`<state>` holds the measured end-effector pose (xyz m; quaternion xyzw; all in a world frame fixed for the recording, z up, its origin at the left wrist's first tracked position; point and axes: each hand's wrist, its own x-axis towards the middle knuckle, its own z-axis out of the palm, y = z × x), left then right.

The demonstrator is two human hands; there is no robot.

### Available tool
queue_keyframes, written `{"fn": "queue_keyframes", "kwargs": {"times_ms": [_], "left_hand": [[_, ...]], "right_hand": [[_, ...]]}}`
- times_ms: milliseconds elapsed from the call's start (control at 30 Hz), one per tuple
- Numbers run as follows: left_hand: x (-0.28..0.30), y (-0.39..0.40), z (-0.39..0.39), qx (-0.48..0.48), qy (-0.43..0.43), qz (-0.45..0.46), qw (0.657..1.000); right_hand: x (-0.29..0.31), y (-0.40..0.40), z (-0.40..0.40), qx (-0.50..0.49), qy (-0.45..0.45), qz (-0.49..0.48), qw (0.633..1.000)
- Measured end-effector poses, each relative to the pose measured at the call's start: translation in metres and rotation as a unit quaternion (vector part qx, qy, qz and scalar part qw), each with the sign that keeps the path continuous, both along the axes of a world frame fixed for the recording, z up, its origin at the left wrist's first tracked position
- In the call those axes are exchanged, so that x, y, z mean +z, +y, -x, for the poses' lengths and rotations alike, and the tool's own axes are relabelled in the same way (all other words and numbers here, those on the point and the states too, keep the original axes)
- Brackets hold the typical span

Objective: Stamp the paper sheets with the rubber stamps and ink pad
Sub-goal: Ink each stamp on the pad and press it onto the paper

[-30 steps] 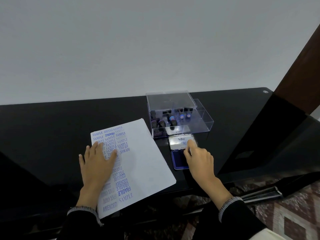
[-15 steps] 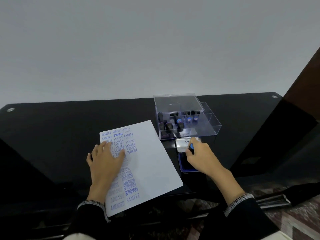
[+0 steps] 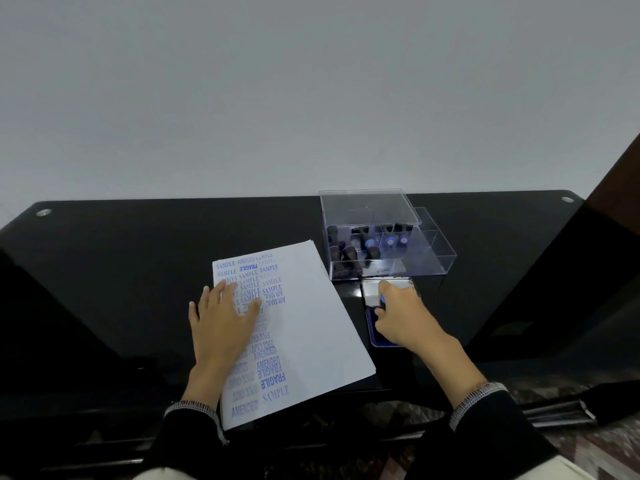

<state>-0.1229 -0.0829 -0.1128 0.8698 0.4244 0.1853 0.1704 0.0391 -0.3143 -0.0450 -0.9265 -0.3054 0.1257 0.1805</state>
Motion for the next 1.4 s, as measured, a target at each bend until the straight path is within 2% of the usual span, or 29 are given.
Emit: {"fn": "queue_keyframes", "kwargs": {"times_ms": [133, 267, 367, 433, 500, 567, 633, 733, 1033, 1400], "left_hand": [[0.001, 0.000, 0.002, -0.008, -0.014, 0.012, 1.000], [0.004, 0.004, 0.005, -0.026, -0.076, 0.049, 0.996], [0.007, 0.009, 0.010, -0.055, -0.104, 0.071, 0.991], [0.008, 0.007, 0.015, -0.079, -0.131, 0.091, 0.984], [0.006, 0.004, 0.022, -0.118, -0.150, 0.093, 0.977], [0.005, -0.001, 0.026, -0.148, -0.145, 0.088, 0.974], [0.005, -0.003, 0.028, -0.157, -0.131, 0.091, 0.975], [0.008, -0.002, 0.027, -0.151, -0.116, 0.098, 0.977], [0.003, 0.006, 0.021, -0.150, -0.119, 0.071, 0.979], [0.002, 0.006, 0.020, -0.159, -0.122, 0.057, 0.978]], "right_hand": [[0.002, 0.007, 0.011, 0.006, -0.056, 0.033, 0.998], [0.005, 0.006, 0.005, -0.012, -0.012, 0.014, 1.000], [0.007, 0.015, 0.014, 0.010, 0.013, -0.073, 0.997], [0.011, 0.031, 0.029, 0.042, 0.085, -0.152, 0.984], [0.011, 0.051, 0.042, 0.080, 0.139, -0.188, 0.969], [0.007, 0.071, 0.050, 0.105, 0.143, -0.209, 0.962], [0.001, 0.088, 0.051, 0.120, 0.109, -0.224, 0.961], [-0.004, 0.106, 0.048, 0.145, 0.071, -0.205, 0.965], [-0.011, 0.128, 0.047, 0.200, 0.035, -0.131, 0.970], [-0.026, 0.131, 0.047, 0.184, 0.017, -0.117, 0.976]]}}
